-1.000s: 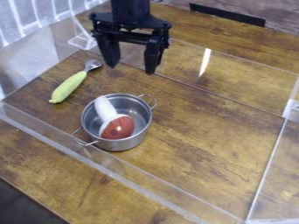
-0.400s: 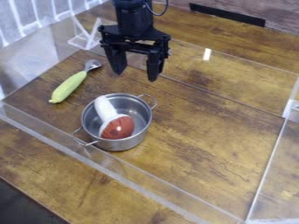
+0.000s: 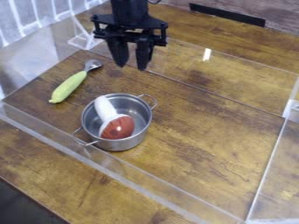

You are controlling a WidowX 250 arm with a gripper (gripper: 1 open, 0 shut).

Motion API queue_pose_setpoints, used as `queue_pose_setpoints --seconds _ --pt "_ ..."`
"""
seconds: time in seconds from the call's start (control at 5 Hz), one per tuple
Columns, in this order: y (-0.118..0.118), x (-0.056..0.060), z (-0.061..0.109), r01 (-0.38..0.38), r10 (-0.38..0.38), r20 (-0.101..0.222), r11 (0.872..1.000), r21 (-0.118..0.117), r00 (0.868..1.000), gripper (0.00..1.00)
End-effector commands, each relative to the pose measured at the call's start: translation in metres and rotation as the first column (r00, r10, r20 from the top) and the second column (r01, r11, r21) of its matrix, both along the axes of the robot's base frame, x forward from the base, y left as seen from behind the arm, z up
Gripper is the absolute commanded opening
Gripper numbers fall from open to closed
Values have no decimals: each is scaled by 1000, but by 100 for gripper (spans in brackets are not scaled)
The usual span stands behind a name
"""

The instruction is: Put the mushroom in the silver pot

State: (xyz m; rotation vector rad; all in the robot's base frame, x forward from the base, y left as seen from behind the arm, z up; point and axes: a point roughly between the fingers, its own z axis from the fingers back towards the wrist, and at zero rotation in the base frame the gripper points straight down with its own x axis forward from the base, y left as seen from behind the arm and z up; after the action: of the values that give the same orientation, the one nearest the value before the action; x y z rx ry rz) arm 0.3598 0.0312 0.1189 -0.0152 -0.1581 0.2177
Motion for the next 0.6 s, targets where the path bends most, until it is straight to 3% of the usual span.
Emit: queue_pose_setpoints --seconds 0.0,0.4 --pt "12 1 33 -2 1 89 1000 8 996 100" --pt "10 1 43 40 -40 94 999 -1 995 100"
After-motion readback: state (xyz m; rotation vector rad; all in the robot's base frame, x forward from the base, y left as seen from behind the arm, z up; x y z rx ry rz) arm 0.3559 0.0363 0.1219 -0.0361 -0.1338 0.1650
